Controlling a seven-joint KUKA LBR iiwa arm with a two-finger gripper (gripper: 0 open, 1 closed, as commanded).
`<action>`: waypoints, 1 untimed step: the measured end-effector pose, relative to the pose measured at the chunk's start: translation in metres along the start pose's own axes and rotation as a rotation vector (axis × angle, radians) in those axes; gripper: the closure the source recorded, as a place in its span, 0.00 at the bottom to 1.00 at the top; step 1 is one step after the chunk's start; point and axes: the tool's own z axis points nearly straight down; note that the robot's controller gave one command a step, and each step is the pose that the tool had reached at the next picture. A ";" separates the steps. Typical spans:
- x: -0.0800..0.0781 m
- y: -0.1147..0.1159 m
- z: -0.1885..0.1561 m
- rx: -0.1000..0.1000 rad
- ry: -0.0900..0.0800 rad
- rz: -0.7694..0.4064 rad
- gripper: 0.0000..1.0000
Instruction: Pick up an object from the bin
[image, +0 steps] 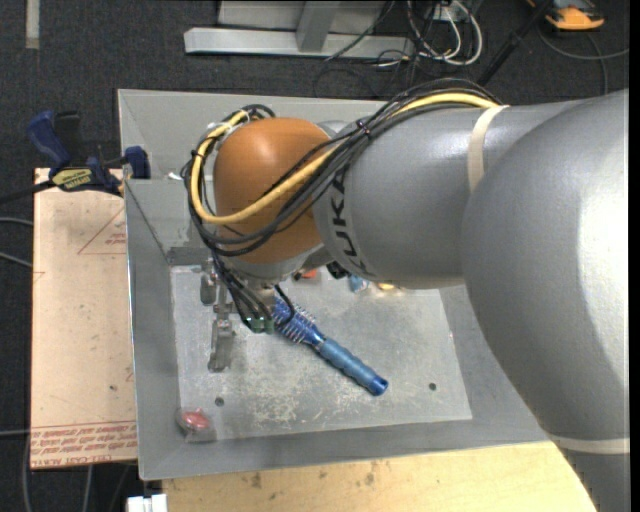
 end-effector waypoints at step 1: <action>-0.022 -0.090 0.013 0.003 -0.007 -0.047 0.00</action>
Offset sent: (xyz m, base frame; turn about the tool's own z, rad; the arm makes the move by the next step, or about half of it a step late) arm 0.0201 -0.0837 -0.0120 -0.0551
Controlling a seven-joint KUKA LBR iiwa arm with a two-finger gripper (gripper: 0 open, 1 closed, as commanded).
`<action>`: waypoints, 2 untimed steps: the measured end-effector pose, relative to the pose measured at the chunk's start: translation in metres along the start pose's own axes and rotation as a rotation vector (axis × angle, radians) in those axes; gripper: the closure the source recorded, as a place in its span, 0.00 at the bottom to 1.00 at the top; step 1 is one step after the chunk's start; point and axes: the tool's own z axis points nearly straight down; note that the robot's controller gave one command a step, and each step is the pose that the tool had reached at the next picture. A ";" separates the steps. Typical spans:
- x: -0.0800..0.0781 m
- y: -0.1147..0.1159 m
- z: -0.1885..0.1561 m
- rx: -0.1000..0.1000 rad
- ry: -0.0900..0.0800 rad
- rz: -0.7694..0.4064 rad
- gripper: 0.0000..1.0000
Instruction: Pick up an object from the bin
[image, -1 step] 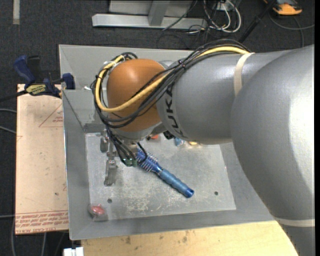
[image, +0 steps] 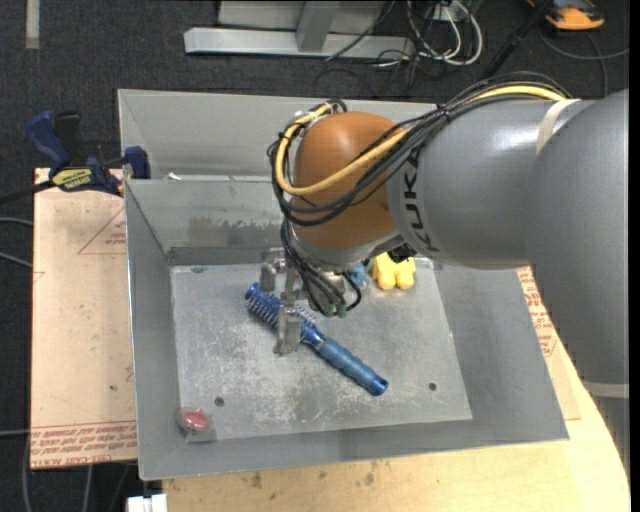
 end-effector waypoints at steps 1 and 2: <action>-0.036 -0.043 0.087 -0.003 -0.002 -0.254 0.00; -0.072 -0.089 0.085 -0.003 -0.007 -0.092 0.00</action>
Offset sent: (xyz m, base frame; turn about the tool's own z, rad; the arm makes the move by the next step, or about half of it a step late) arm 0.0376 -0.0399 -0.0859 -0.2583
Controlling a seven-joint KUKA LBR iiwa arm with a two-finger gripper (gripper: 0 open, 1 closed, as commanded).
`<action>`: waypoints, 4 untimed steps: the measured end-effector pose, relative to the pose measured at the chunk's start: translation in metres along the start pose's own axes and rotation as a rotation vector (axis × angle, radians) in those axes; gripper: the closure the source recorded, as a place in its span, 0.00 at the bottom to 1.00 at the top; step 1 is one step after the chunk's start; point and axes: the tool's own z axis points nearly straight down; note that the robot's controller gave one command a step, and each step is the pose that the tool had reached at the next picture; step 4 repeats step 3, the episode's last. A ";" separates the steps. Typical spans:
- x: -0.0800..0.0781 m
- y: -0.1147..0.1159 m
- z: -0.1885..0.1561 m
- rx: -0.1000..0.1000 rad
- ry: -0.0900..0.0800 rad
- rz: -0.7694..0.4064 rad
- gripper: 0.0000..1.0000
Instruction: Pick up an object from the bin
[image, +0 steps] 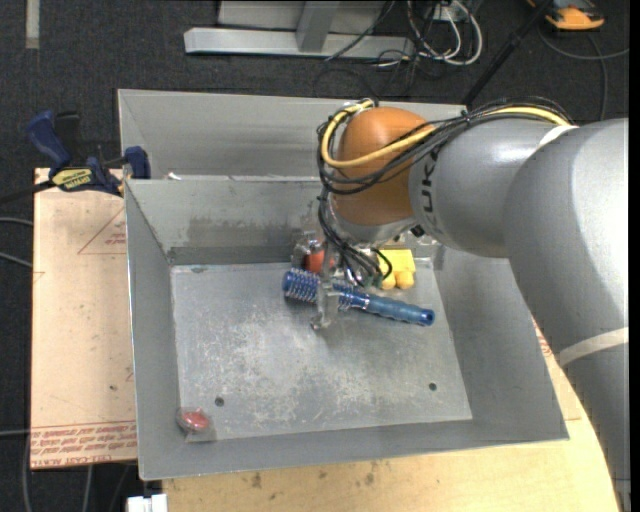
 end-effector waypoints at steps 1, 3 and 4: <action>0.002 0.003 0.001 -0.003 0.006 0.000 1.00; 0.039 0.005 -0.200 -0.001 -0.005 0.006 1.00; 0.039 0.005 -0.200 -0.001 -0.005 0.006 1.00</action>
Offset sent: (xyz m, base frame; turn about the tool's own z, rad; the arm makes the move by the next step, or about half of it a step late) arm 0.0000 0.0000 0.0000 0.0000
